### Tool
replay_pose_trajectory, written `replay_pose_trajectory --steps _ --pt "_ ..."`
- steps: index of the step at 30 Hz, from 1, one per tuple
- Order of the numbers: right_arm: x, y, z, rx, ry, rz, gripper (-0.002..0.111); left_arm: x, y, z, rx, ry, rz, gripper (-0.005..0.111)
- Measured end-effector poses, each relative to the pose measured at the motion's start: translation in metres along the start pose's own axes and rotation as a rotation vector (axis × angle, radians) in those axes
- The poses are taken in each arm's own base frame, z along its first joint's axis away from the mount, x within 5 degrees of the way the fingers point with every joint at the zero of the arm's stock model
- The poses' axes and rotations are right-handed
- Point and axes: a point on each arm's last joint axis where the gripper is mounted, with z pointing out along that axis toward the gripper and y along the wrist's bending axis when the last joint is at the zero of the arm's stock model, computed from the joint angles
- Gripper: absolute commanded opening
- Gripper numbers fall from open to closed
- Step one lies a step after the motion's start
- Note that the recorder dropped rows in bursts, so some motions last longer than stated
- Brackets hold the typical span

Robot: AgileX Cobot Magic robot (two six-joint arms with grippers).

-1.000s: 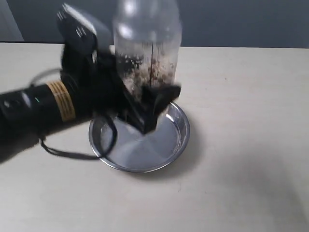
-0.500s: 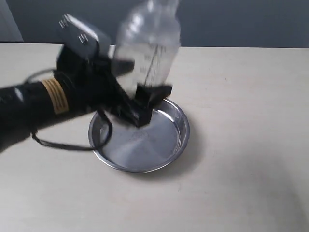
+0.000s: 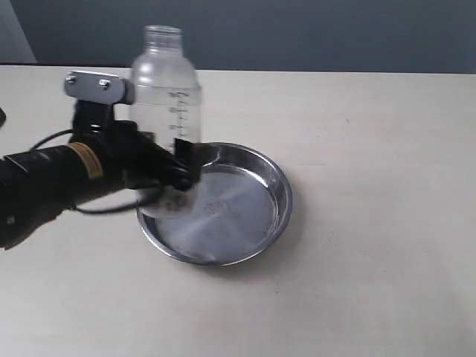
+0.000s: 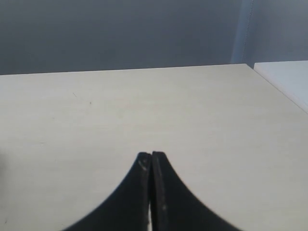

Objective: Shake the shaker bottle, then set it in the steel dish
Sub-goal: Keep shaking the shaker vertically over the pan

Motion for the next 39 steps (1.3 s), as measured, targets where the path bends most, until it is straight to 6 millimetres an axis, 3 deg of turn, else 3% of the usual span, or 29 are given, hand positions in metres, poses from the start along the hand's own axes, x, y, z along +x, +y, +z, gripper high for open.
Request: replay_pose_trajectory --steps 3,4,6,9,10,14,16,18,21,23,25,28,29,30,33,35,36,39 --pt "0.0 0.0 0.0 0.0 0.0 0.0 -0.001 -0.005 -0.043 -0.007 0.237 -0.007 0.251 0.0" --pt "0.0 0.0 0.0 0.0 0.0 0.0 -0.001 -0.007 -0.047 -0.009 0.252 -0.014 0.292 0.0" --pt "0.0 0.0 0.0 0.0 0.0 0.0 -0.001 -0.015 -0.025 -0.006 0.139 -0.031 0.259 0.0" --pt "0.0 0.0 0.0 0.0 0.0 0.0 -0.001 -0.019 0.019 -0.001 -0.075 -0.046 -0.09 0.0" --pt "0.0 0.0 0.0 0.0 0.0 0.0 -0.001 -0.017 0.019 -0.001 -0.074 -0.029 -0.12 0.0" --pt "0.0 0.0 0.0 0.0 0.0 0.0 -0.001 -0.004 -0.039 -0.005 0.218 0.045 0.202 0.0" --pt "0.0 0.0 0.0 0.0 0.0 0.0 -0.001 -0.008 -0.05 -0.007 0.275 0.016 0.28 0.0" --pt "0.0 0.0 0.0 0.0 0.0 0.0 -0.001 -0.033 -0.05 -0.011 0.252 -0.065 0.293 0.0" --pt "0.0 0.0 0.0 0.0 0.0 0.0 -0.001 -0.094 -0.056 -0.036 0.239 -0.283 0.27 0.0" --pt "0.0 0.0 0.0 0.0 0.0 0.0 -0.001 -0.109 -0.06 -0.048 0.253 -0.345 0.238 0.0" --pt "0.0 0.0 0.0 0.0 0.0 0.0 -0.001 -0.09 -0.058 -0.037 0.271 -0.288 0.196 0.0" --pt "0.0 0.0 0.0 0.0 0.0 0.0 -0.001 -0.023 -0.042 0.002 0.228 -0.022 0.143 0.0" --pt "0.0 0.0 0.0 0.0 0.0 0.0 -0.001 -0.012 -0.039 0.005 0.219 0.024 0.138 0.0" --pt "0.0 0.0 0.0 0.0 -0.002 0.0 -0.001 -0.013 -0.04 0.003 0.224 0.015 0.137 0.0" --pt "0.0 0.0 0.0 0.0 -0.002 0.0 -0.001 -0.063 -0.056 -0.02 0.298 -0.214 0.185 0.0" --pt "0.0 0.0 0.0 0.0 -0.002 0.0 -0.001 -0.078 -0.064 -0.03 0.336 -0.289 0.186 0.0" --pt "0.0 0.0 0.0 0.0 -0.002 0.0 -0.001 -0.072 -0.066 -0.027 0.349 -0.276 0.181 0.0" --pt "0.0 0.0 0.0 0.0 -0.002 0.0 -0.001 -0.019 -0.053 0.004 0.303 -0.061 0.172 0.0"
